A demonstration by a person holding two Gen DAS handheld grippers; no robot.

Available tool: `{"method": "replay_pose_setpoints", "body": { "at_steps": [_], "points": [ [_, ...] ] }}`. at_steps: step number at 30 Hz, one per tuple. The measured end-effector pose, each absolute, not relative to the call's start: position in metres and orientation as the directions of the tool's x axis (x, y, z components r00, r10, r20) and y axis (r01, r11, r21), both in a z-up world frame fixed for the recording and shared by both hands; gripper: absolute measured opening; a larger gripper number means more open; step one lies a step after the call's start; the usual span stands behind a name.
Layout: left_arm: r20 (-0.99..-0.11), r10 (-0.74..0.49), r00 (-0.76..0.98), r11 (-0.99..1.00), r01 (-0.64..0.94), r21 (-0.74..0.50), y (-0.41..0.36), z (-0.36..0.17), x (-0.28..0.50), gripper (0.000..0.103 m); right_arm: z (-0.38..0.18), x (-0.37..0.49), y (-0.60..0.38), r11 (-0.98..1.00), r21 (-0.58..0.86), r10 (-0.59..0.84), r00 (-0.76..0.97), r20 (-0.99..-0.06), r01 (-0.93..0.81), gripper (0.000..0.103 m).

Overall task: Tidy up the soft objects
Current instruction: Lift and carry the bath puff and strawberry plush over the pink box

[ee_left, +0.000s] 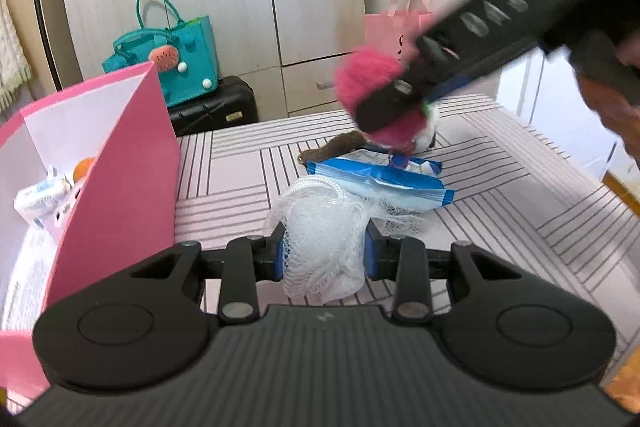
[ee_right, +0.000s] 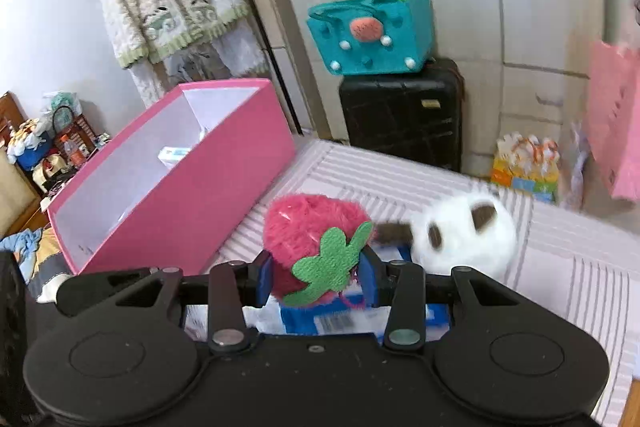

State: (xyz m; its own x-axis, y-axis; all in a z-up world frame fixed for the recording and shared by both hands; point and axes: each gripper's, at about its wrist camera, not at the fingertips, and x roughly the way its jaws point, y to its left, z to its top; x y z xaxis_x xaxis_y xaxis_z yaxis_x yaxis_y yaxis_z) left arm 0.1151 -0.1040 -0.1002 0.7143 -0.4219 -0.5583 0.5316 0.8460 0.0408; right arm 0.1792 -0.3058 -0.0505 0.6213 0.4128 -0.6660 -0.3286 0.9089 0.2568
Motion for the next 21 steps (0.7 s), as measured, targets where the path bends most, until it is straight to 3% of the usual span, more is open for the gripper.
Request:
{"method": "replay_pose_setpoints", "body": {
  "at_steps": [6,11,21],
  "points": [
    [-0.602,-0.463,0.651,0.825,0.565,-0.025,-0.094,-0.1,0.117,0.033,-0.057,0.15,-0.318,0.918,0.282,0.397,0.601,-0.694,-0.28,0.047],
    [-0.613,-0.459,0.643,0.81,0.587,0.008,-0.09,-0.098,0.104,0.033,-0.07,0.13,-0.324,0.925,0.288,0.379,0.584,-0.718,-0.247,0.047],
    [-0.652,-0.49,0.579,0.784,0.619,-0.039,-0.068,-0.087,0.086,0.033,-0.088,0.088,-0.327,0.929,0.294,0.371,0.578,-0.727,-0.225,0.048]
  ]
}}
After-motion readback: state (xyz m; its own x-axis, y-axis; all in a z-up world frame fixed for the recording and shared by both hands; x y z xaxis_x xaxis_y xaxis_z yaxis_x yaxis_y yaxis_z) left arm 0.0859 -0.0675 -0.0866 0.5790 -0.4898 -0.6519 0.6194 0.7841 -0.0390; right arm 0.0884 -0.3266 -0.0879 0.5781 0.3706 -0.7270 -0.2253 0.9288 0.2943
